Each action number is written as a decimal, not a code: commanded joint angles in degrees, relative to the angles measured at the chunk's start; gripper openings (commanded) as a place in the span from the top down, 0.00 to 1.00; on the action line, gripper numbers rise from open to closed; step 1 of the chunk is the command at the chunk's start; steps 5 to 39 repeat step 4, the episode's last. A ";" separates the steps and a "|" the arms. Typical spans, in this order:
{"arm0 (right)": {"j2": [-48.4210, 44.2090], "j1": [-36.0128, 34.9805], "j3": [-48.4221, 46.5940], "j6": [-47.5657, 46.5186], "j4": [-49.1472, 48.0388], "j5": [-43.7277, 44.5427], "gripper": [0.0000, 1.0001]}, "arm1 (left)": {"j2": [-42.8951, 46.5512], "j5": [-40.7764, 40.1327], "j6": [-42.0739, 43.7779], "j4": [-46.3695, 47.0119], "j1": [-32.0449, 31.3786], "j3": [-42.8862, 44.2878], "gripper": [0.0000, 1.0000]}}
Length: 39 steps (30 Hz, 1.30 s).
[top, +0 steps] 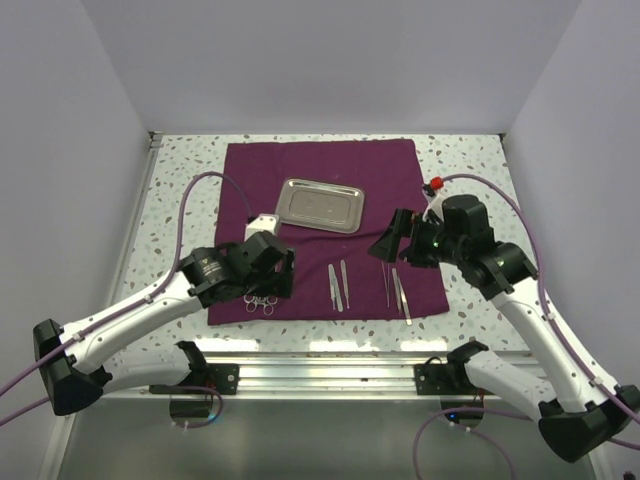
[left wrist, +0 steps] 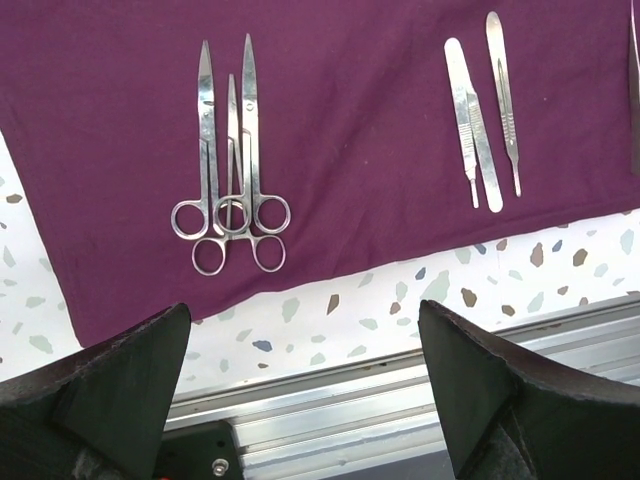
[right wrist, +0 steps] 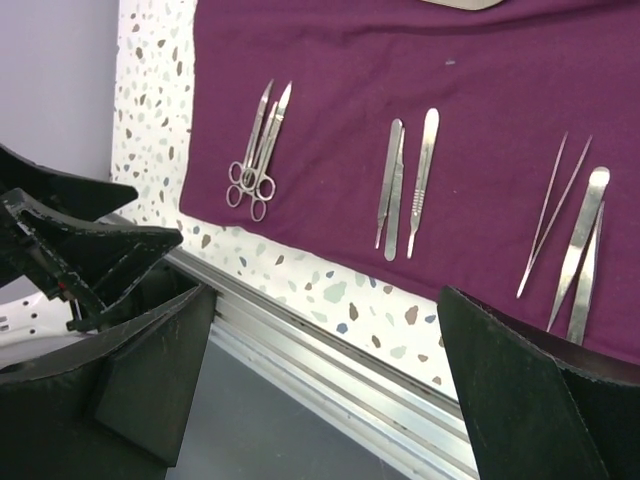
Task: Open and lay out the surgical kit
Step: Reset both arms
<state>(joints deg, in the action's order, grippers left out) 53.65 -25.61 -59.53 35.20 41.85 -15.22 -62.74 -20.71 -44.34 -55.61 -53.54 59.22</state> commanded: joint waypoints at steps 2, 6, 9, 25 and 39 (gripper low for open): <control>-0.65 -0.06 0.38 0.22 -3.79 -2.18 0.02 | 1.57 -2.23 0.48 -1.07 0.01 -0.16 0.00; -0.48 -0.15 -0.23 0.13 -3.00 -0.52 0.01 | 1.74 -2.75 0.39 -1.25 0.01 0.02 0.00; -0.48 -0.15 -0.23 0.13 -3.00 -0.52 0.01 | 1.74 -2.75 0.39 -1.25 0.01 0.02 0.00; -0.48 -0.15 -0.23 0.13 -3.00 -0.52 0.01 | 1.74 -2.75 0.39 -1.25 0.01 0.02 0.00; -0.48 -0.15 -0.23 0.13 -3.00 -0.52 0.01 | 1.74 -2.75 0.39 -1.25 0.01 0.02 0.00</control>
